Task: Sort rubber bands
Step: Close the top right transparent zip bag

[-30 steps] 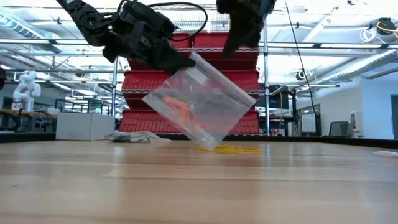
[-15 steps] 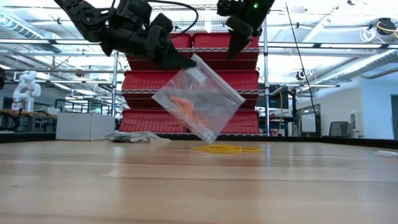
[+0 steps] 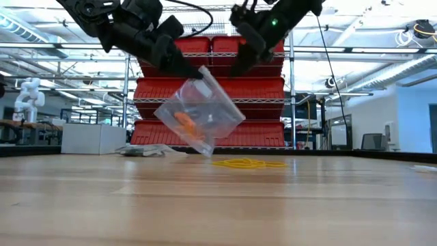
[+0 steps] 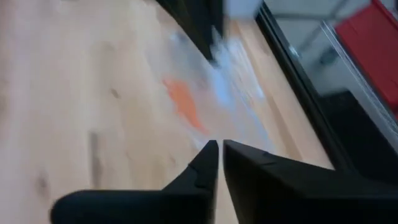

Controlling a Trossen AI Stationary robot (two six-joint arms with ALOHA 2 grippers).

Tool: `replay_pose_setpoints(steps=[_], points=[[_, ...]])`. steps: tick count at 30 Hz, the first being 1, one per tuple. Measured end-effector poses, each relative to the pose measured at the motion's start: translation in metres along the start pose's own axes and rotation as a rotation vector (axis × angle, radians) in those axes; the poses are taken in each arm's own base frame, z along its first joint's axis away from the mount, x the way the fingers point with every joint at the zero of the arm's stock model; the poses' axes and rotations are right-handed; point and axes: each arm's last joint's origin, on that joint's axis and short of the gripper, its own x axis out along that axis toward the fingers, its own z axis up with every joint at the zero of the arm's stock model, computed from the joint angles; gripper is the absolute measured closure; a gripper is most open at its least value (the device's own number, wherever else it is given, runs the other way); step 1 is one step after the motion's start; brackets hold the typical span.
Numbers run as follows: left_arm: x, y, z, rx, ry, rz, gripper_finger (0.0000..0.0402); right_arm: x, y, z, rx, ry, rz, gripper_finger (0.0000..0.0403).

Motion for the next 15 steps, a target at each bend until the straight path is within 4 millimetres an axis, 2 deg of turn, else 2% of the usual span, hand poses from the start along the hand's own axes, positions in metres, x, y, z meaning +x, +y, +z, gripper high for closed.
replay_pose_setpoints(steps=[5, 11, 15], points=[[0.001, -0.003, -0.003, 0.020, 0.051, 0.030, 0.0401, -0.001, 0.006, 0.010, 0.022, -0.117, 0.084, 0.0343], [0.002, -0.009, 0.001, 0.035, 0.024, 0.015, 0.0401, 0.003, 0.007, 0.014, -0.005, -0.178, 0.079, 0.0272], [0.002, -0.010, 0.001, 0.041, 0.019, 0.012, 0.0401, 0.004, 0.009, 0.018, -0.044, -0.214, 0.075, 0.0257]])
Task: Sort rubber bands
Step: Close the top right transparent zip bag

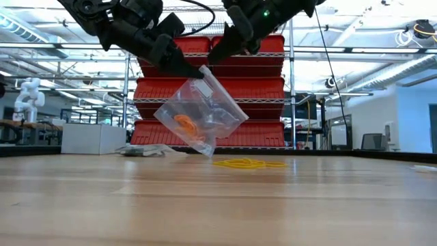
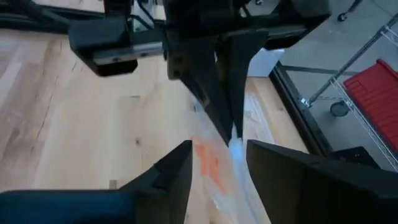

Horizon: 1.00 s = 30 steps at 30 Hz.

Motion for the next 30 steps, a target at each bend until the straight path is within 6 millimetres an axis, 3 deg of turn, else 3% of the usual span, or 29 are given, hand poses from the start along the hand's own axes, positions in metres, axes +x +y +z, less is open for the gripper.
replay_pose_setpoints(steps=[8, 17, 30], points=[[0.000, 0.001, 0.002, 0.003, -0.019, 0.006, 0.0401, 0.013, 0.002, -0.005, -0.039, 0.006, -0.052, 0.0282], [0.000, 0.001, 0.003, 0.000, -0.027, 0.008, 0.0401, 0.013, 0.001, -0.005, -0.073, 0.015, -0.101, 0.0329], [0.001, -0.004, 0.006, 0.011, -0.057, -0.008, 0.0401, 0.013, 0.001, -0.005, -0.107, 0.010, -0.098, 0.0337]])
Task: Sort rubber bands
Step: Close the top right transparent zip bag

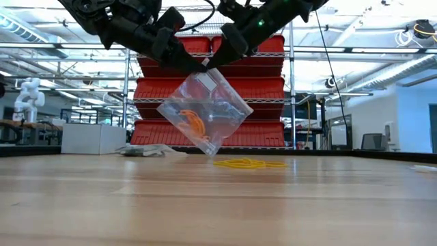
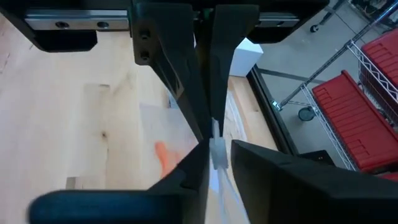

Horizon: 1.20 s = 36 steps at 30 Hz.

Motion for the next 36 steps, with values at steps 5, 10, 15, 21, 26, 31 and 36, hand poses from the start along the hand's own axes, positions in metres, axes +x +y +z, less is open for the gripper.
replay_pose_setpoints(steps=[5, 10, 15, 21, 26, 31, 36], points=[[0.000, 0.000, 0.000, 0.000, 0.001, 0.000, 0.0401, 0.000, 0.000, 0.000, -0.004, 0.001, -0.008, 0.0391], [-0.002, 0.000, 0.002, 0.000, -0.008, 0.008, 0.0401, -0.001, -0.001, -0.001, -0.001, 0.014, -0.005, 0.0391], [-0.004, 0.001, 0.003, 0.000, -0.015, 0.012, 0.0401, -0.002, 0.000, -0.003, -0.003, 0.038, 0.000, 0.0396], [-0.005, 0.001, 0.004, 0.001, -0.022, 0.016, 0.0401, -0.002, 0.000, -0.006, -0.007, 0.072, 0.004, 0.0397], [-0.005, 0.001, 0.005, 0.001, -0.026, 0.017, 0.0402, -0.002, 0.001, -0.011, -0.011, 0.126, 0.012, 0.0398], [-0.007, 0.001, 0.007, 0.002, -0.034, 0.020, 0.0402, -0.004, 0.001, -0.019, -0.025, 0.206, -0.019, 0.0398], [-0.013, 0.002, 0.011, 0.002, -0.054, 0.026, 0.0401, -0.005, 0.002, -0.025, -0.024, 0.267, -0.013, 0.0398]])
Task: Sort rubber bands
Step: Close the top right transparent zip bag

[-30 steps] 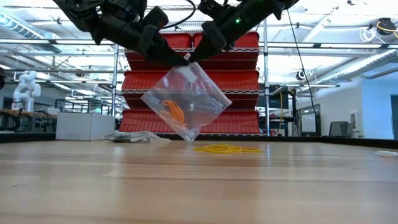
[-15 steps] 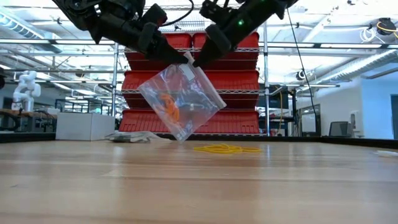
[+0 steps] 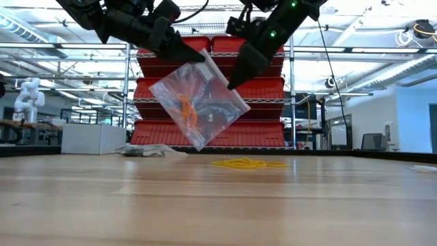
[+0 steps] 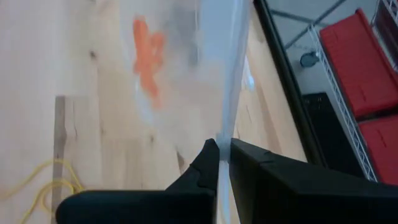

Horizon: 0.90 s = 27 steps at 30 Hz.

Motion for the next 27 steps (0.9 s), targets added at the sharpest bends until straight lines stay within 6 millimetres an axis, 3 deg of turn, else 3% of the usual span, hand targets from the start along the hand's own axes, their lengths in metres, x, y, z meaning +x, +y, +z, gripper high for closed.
replay_pose_setpoints(steps=[20, 27], points=[[-0.003, 0.000, 0.001, 0.000, 0.004, 0.010, 0.0402, 0.000, -0.002, -0.019, -0.003, 0.188, -0.058, 0.0398], [-0.003, 0.000, 0.001, 0.001, 0.003, 0.010, 0.0402, 0.001, -0.008, -0.024, 0.058, 0.229, -0.075, 0.0359]])
